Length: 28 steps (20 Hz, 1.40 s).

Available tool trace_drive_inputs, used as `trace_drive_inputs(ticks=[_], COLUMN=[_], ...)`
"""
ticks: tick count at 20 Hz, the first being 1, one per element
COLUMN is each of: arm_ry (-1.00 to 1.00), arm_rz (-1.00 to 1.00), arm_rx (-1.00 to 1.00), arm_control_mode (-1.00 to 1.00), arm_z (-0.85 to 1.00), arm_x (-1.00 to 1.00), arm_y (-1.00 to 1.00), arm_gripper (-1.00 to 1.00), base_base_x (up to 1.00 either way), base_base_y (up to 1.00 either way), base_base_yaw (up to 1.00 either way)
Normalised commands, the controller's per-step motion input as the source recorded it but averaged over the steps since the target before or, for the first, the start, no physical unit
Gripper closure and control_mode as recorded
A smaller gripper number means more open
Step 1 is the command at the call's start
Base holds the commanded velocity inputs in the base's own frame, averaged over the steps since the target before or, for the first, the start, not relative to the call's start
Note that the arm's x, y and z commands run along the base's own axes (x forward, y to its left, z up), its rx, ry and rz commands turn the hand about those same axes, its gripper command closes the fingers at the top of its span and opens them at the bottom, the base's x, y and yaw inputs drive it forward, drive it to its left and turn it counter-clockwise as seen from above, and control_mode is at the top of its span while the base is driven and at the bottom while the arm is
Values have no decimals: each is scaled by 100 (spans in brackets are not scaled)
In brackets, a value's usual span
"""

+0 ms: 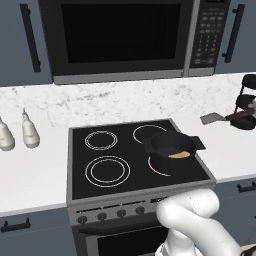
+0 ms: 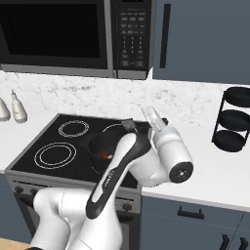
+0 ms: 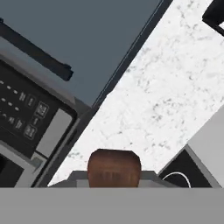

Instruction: Put the squash and carrot in the pot. Retrieve the spatula and lightly stir the vegetables in the pot.

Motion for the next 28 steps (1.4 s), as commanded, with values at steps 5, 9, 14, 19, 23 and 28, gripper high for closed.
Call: trace_drive_inputs(ticks=[5,9,14,19,23,28], arm_ry=[0,-3,-3,0,0,0], arm_rz=[31,6,-3,-12,-15,-20], arm_rx=[-86,-79,-70,-52,-25,-5], arm_control_mode=[-100,-100,-100,-100,-100,-100], arm_z=[17,26,18,0,0,-5], arm_x=[-14,-7,0,0,0,0], arm_y=[85,100,100,97,77,38], arm_gripper=[100,100,100,100,100,100], base_base_x=[0,0,0,0,0,0], base_base_y=[0,0,0,0,0,0], base_base_yaw=[0,0,0,0,0,0])
